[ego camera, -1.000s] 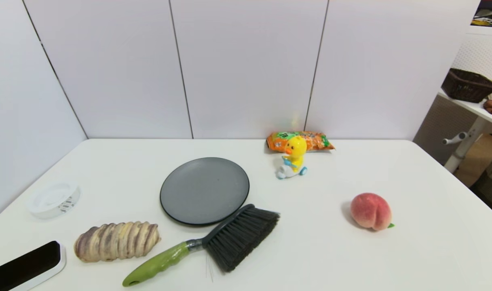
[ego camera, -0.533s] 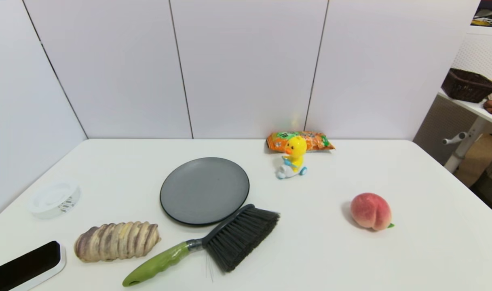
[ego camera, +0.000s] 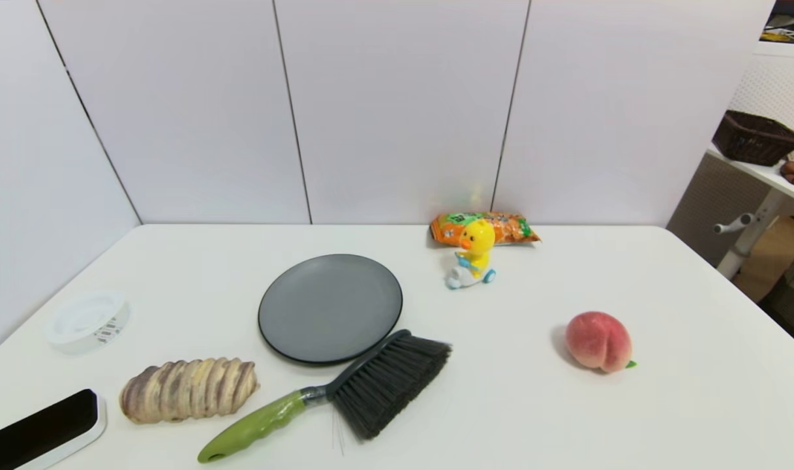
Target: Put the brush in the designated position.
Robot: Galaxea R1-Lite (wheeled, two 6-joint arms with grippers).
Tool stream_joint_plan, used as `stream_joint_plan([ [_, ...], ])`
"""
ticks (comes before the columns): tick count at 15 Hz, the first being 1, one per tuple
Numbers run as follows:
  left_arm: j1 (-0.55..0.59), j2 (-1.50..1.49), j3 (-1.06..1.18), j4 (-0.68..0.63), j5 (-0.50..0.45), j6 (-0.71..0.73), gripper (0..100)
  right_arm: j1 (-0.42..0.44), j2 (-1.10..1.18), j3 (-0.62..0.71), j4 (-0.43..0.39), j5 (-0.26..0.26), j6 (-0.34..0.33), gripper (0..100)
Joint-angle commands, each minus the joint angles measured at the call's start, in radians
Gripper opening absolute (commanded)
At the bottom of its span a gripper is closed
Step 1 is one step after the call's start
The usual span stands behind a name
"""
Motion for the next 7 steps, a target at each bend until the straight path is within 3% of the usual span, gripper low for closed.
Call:
stream_joint_plan([
  [1,0.0,0.002,0.0,0.0,-0.001,0.0,100,0.001,0.001,0.002,0.001,-0.001,0.012,100],
  [7,0.0,0.002,0.0,0.0,0.0,0.0,100,0.0,0.001,0.002,-0.001,-0.001,0.005,100],
])
